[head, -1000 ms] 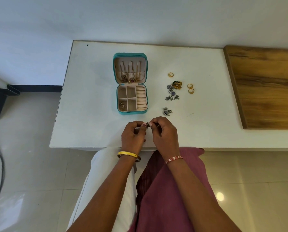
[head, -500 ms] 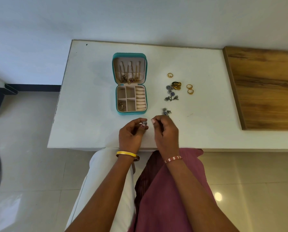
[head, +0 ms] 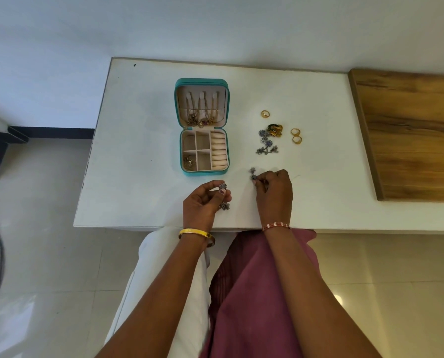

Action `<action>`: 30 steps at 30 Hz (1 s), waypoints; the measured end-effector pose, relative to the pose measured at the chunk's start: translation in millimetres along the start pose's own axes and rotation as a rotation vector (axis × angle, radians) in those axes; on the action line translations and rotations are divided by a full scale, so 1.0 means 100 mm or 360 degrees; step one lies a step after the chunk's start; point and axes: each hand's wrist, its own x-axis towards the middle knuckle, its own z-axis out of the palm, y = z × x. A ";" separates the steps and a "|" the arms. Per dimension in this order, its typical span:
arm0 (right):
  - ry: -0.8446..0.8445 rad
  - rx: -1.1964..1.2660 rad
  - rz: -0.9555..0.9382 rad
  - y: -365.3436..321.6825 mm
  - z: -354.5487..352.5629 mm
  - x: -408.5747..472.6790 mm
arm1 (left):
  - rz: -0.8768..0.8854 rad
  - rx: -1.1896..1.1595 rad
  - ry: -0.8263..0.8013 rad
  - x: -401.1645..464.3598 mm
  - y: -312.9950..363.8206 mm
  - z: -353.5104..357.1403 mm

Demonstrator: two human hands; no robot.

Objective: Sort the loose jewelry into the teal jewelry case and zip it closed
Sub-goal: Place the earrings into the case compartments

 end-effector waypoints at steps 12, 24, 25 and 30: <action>-0.0032 -0.0086 -0.0070 -0.05 0.00 -0.06 | 0.0032 0.0137 -0.0066 -0.02 0.00 0.02; 0.0049 -0.0205 -0.0251 -0.10 0.03 -0.10 | -0.0010 0.0156 -0.0029 -0.01 0.01 0.02; 0.0058 -0.0229 -0.0263 -0.10 0.04 -0.09 | -0.0009 0.0161 -0.0026 -0.01 0.01 0.02; -0.0017 -0.0109 -0.0200 -0.06 0.03 -0.07 | 0.0006 0.0174 -0.0023 -0.02 0.04 0.03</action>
